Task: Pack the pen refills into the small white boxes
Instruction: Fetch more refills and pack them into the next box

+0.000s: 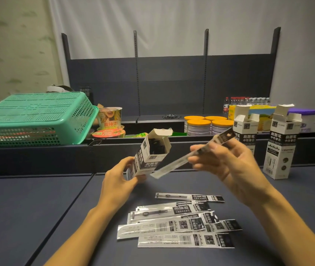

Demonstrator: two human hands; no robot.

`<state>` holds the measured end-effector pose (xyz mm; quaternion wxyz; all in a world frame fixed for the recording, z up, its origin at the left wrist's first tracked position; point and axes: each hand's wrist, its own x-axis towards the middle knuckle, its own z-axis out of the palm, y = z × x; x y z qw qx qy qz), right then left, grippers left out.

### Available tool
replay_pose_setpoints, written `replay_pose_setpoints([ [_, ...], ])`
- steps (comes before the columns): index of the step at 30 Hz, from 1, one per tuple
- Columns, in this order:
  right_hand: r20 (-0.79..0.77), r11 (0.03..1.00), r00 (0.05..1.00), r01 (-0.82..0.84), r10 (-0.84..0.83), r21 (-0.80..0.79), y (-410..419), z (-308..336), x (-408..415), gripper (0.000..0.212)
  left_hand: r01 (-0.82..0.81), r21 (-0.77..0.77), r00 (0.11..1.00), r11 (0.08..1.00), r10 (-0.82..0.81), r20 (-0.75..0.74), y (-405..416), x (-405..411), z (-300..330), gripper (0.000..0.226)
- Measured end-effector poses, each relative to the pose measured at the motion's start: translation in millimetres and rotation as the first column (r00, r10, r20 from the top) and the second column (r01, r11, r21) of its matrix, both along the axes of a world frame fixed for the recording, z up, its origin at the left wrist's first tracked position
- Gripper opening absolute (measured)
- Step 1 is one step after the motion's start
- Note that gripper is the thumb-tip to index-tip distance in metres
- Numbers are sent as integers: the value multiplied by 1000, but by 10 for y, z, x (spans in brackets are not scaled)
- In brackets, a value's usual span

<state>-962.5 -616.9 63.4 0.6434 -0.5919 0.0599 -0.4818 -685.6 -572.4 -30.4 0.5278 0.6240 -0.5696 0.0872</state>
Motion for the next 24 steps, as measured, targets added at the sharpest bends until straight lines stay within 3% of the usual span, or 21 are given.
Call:
replay_pose_setpoints([
  [4, 149, 999, 989, 21, -27, 38, -36, 50, -86, 13, 13, 8, 1000, 1000, -13, 0, -19, -8, 9, 54],
  [10, 146, 989, 982, 132, -121, -66, -89, -7, -64, 18, 12, 11, 1000, 1000, -12, 12, -21, -27, 14, 51],
  [18, 272, 846, 892, 436, -361, -307, -35, -90, 70, 13, 4, 1, 1000, 1000, -4, 25, 5, -51, 36, 48],
  [24, 265, 802, 871, 486, -413, -348, -30, -105, 77, 11, 14, 10, 1000, 1000, -14, 17, 1, -27, 11, 46],
])
